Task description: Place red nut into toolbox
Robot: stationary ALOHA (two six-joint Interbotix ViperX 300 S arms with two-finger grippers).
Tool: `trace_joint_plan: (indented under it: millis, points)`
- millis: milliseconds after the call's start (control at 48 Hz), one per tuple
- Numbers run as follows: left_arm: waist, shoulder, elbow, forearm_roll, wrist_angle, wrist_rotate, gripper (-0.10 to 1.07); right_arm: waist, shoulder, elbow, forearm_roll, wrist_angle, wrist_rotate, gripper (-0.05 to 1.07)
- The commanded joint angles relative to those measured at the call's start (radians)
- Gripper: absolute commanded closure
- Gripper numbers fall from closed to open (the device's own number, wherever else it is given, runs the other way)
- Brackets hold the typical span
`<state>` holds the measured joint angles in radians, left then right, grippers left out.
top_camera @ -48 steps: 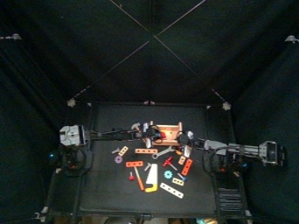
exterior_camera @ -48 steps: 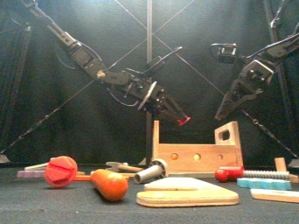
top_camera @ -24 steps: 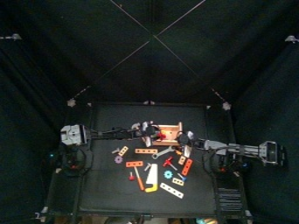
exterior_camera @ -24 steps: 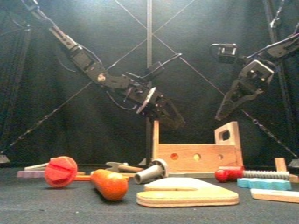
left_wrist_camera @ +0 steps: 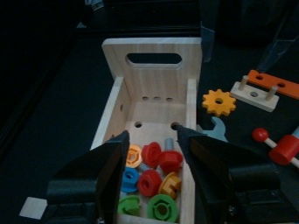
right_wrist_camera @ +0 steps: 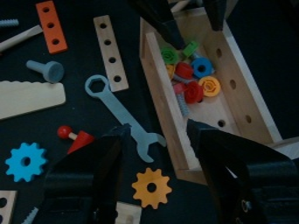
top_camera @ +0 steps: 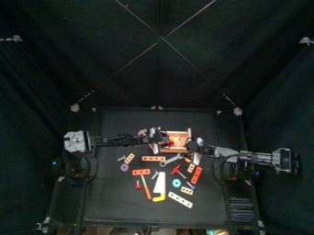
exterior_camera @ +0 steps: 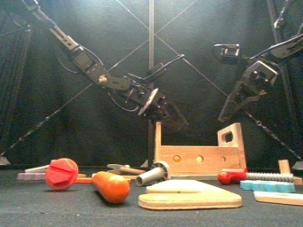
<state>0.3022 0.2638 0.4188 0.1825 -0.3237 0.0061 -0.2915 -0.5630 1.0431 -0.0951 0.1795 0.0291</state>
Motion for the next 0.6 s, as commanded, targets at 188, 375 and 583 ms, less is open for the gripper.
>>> trace_joint_plan:
  millis: [188, 375, 583]
  points:
    - [0.003, -0.015, -0.009, 0.0, 0.0, -0.002, 0.13, -0.002, -0.005, -0.012, 0.0, -0.003, -0.002, 0.14]
    - [0.003, -0.014, -0.008, -0.002, 0.0, -0.002, 0.13, -0.002, -0.005, -0.011, -0.002, -0.003, -0.002, 0.14]
    - [-0.003, -0.026, -0.009, -0.002, 0.0, -0.002, 0.13, 0.011, -0.008, -0.02, 0.005, 0.002, 0.0, 0.14]
